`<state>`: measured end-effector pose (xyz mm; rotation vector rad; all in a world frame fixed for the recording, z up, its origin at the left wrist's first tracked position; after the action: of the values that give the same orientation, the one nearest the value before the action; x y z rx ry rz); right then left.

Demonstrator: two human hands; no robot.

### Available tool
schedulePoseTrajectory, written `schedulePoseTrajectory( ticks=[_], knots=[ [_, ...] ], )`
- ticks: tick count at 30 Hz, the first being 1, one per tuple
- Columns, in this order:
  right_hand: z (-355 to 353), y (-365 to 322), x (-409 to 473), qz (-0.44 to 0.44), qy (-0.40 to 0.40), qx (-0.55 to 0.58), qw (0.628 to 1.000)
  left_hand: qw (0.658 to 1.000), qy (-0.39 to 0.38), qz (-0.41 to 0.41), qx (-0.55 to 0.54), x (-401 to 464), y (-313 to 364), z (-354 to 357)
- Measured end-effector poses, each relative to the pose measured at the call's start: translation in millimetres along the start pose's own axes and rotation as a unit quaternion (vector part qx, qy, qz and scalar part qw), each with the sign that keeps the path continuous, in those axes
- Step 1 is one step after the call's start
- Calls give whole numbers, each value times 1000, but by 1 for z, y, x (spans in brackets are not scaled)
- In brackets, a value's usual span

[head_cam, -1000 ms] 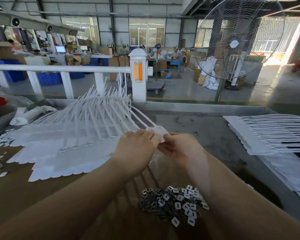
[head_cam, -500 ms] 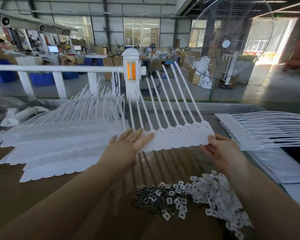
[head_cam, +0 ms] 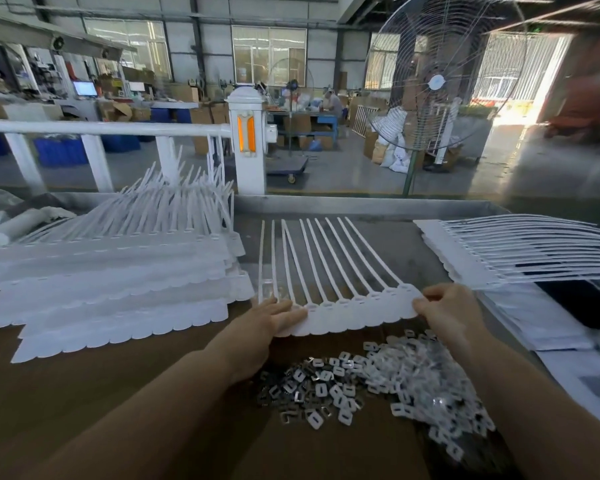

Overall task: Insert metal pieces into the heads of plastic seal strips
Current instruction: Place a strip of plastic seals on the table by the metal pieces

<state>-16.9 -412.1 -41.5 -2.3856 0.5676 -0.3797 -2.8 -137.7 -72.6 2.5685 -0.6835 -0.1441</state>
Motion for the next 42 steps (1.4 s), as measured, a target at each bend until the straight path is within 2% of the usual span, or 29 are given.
schedulePoseTrajectory(
  ticks=[3,7,12,15,17,22,29,42],
  knots=[
    [4,0,-3,-25,4,-57,998,999,17,-14,-41,-2,-4,-1],
    [11,6,-6,-32,-32,-94,994,996,24,-33,-77,-4,-6,-3],
    [14,6,-10,-54,-41,-128,990,994,-13,-44,-104,-12,-6,-7],
    [13,3,-14,-63,-25,-140,988,993,-15,-18,-112,-16,1,-8],
    [12,0,-17,-71,-12,-140,988,996,-10,10,-92,-19,11,-3],
    [14,-11,-25,-99,-5,-136,986,996,-31,66,51,-32,33,20],
    [21,-21,-33,-124,-2,-132,984,987,-50,95,119,-42,37,40],
    [15,-27,-33,-140,3,-120,983,980,28,68,184,-16,46,32]
  ],
)
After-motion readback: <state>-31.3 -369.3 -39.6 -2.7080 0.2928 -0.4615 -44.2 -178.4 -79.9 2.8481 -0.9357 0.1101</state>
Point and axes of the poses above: each hand's wrist, its own x-axis towards the middle knuckle, its own z-axis out of the palm, y = z × x, the point moved 4 cm from there along x, towards the middle knuckle, and after that the axes turned 10 degrees about -x, right-handed, at the moved point
